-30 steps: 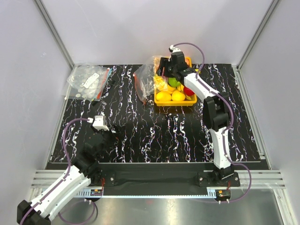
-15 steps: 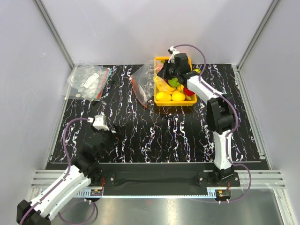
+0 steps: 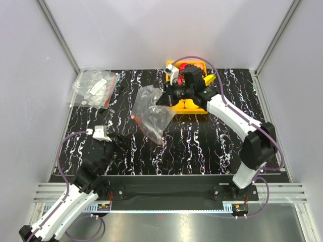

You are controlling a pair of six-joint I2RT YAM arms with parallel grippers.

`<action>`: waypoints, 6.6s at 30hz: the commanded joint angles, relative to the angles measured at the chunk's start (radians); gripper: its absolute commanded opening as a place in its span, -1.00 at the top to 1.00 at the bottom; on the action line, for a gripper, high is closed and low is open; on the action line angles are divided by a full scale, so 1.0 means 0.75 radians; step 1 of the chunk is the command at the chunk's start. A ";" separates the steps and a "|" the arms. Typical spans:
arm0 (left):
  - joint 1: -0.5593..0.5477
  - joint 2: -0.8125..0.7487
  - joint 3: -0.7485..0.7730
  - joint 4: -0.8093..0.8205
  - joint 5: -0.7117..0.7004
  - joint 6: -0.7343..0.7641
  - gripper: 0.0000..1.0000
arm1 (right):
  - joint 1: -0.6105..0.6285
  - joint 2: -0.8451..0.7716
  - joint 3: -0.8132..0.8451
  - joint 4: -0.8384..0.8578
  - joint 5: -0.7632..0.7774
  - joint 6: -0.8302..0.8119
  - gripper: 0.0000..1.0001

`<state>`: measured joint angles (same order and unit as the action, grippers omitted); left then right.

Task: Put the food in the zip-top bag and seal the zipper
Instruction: Place the zipper food storage bag at the center of the board, then pick up the zipper food storage bag at the center of the board.

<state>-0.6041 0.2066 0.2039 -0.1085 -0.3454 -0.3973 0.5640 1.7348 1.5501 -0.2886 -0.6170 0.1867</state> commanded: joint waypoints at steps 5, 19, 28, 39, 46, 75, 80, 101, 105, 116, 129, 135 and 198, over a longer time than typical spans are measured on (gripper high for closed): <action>-0.005 -0.075 0.074 -0.044 -0.022 0.020 -0.97 | 0.017 -0.112 -0.197 -0.108 -0.186 -0.016 0.19; -0.002 0.162 0.086 0.051 0.039 0.035 -0.98 | 0.021 -0.310 -0.402 0.006 0.561 0.090 -0.92; -0.002 0.228 0.080 0.104 0.107 0.047 -0.98 | 0.250 -0.519 -0.672 0.045 0.698 0.115 -0.65; -0.002 0.399 0.096 0.188 0.213 0.061 -0.98 | 0.289 -0.546 -1.081 0.344 0.833 0.471 -0.40; -0.005 0.559 0.139 0.220 0.266 0.065 -0.98 | 0.287 -0.456 -1.063 0.460 0.794 0.459 -0.34; -0.526 0.870 0.207 0.576 0.242 0.484 -0.97 | -0.020 -0.486 -1.057 0.015 0.438 0.312 0.95; -0.598 1.084 0.417 0.385 0.256 0.656 -0.86 | -0.069 -0.470 -0.965 -0.165 0.436 0.236 0.86; -0.859 1.557 0.718 -0.007 0.009 0.992 -0.54 | -0.165 -0.333 -0.881 -0.184 0.279 0.131 0.78; -0.884 1.653 0.755 0.022 -0.034 1.021 -0.53 | -0.165 -0.333 -0.872 -0.163 0.240 0.146 0.78; -0.876 1.794 0.775 0.116 -0.194 1.031 0.20 | -0.163 -0.323 -0.889 -0.131 0.185 0.152 0.78; -0.716 1.692 0.865 -0.113 0.096 0.737 1.00 | -0.165 -0.374 -0.897 -0.065 0.162 0.195 0.33; -0.716 1.498 0.806 -0.205 0.149 0.552 1.00 | -0.163 -0.303 -0.779 -0.041 0.074 0.246 0.49; -0.234 1.209 0.565 0.137 0.489 0.082 1.00 | -0.020 0.150 -0.015 -0.125 0.434 0.287 -0.17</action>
<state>-0.8143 1.1065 0.6342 -0.0906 0.0776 -0.2649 0.6155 1.9640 1.5814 -0.4488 -0.4000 0.3721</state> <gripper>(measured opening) 0.012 0.559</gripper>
